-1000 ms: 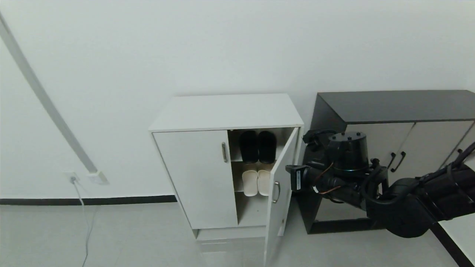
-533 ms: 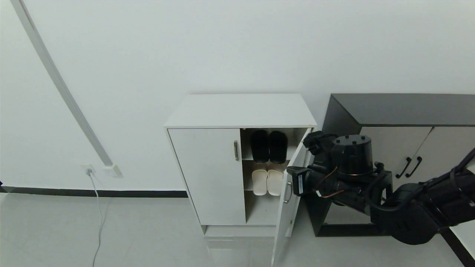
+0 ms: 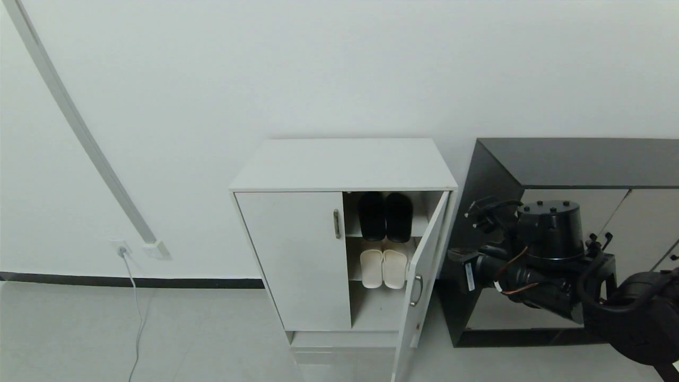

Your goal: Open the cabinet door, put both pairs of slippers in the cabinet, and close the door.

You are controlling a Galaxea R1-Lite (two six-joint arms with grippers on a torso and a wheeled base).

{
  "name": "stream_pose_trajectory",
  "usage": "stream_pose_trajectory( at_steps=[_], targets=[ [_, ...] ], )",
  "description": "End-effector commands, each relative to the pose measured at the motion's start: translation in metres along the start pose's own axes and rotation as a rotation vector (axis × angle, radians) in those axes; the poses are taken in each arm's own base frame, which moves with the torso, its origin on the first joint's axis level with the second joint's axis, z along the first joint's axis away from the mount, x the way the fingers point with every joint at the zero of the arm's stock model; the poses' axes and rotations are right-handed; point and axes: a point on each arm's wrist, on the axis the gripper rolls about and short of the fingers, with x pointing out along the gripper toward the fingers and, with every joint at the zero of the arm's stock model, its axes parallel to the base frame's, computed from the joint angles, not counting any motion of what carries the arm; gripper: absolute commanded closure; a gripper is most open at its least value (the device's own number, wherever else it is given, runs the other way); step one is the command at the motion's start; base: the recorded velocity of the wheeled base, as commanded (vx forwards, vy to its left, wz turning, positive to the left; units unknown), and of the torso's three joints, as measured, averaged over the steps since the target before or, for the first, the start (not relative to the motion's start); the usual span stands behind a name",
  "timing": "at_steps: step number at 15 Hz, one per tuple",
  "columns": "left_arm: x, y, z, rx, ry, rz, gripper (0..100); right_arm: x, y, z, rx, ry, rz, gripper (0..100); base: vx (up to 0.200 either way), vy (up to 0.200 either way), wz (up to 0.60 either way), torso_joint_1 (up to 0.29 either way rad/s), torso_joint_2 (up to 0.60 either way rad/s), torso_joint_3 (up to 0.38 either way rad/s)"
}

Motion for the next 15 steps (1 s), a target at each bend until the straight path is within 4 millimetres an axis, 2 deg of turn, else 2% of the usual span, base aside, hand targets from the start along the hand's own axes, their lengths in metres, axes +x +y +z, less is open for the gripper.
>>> stream_pose_trajectory(
  at_steps=[1, 12, 15],
  targets=[
    [0.000, 0.000, 0.000, -0.001, 0.001, 0.002, 100, -0.003, -0.003, -0.009, -0.016, 0.034, -0.008, 100, 0.200, 0.000, 0.00, 0.012, 0.01, -0.002],
    [0.000, 0.000, 0.000, -0.005, 0.001, 0.007, 100, 0.045, 0.003, -0.025, -0.004, 0.081, 0.003, 100, 0.000, 0.000, 0.00, 0.000, 0.00, 0.000],
    [0.000, 0.000, 0.000, 0.000, 0.001, 0.004, 100, 0.056, 0.005, -0.025, 0.025, 0.043, 0.005, 100, 0.000, 0.000, 0.00, 0.000, 0.00, 0.000]
  ],
)
